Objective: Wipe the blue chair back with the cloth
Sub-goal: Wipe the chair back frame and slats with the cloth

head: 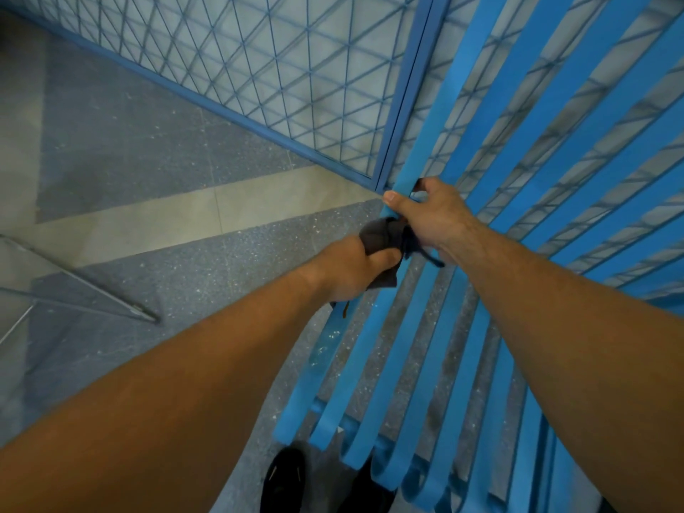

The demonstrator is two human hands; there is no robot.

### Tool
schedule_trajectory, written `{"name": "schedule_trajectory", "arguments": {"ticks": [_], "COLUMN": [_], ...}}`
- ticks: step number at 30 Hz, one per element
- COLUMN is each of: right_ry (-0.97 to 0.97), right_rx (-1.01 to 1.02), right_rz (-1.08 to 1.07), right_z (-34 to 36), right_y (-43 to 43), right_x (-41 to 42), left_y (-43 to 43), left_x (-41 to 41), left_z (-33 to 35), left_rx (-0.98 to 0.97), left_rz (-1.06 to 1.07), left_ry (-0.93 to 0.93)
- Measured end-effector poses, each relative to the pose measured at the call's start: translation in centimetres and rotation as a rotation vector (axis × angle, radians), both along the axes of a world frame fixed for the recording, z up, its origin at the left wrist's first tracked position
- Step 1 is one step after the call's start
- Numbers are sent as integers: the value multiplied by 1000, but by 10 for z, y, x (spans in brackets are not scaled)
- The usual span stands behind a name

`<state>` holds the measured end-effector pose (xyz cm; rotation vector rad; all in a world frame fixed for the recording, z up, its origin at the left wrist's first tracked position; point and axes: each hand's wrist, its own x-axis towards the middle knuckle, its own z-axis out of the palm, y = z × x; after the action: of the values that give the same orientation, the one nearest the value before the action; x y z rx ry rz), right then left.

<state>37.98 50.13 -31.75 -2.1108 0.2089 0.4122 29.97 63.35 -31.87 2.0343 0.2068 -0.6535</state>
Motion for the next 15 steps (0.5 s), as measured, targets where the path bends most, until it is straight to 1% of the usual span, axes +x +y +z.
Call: {"name": "schedule_trajectory", "arguments": {"ticks": [2,4,6,9,10,12,13,15], "right_ry": [68,111,86,-10,-14,3,9,22], "right_rx": [82,128,114,-34,-43,-3,3,6], "right_rz": [-10,-7,-11,16,20,13,12,22], "right_z": [0,2,1,0,-1,-2,-1,0], "right_y": [1,1,1,1,1,0,0,0], "right_x": [-1,-3,-3,-1,-1,-1,-1,-2], "left_y": [3,4,2,-2,-3,-4,-3,1], "left_x": [-13,-19,-11,8,12,12,7,-6], "left_z": [-1,-2,1,5,4,4,5,1], "left_rx": [-118,-124,-38,205,209,75,40,35], "left_rz": [-45,-55,-44,-22,0,71,76,23], "left_ry": [-53,-62,-45,71,111,159,153,69]}}
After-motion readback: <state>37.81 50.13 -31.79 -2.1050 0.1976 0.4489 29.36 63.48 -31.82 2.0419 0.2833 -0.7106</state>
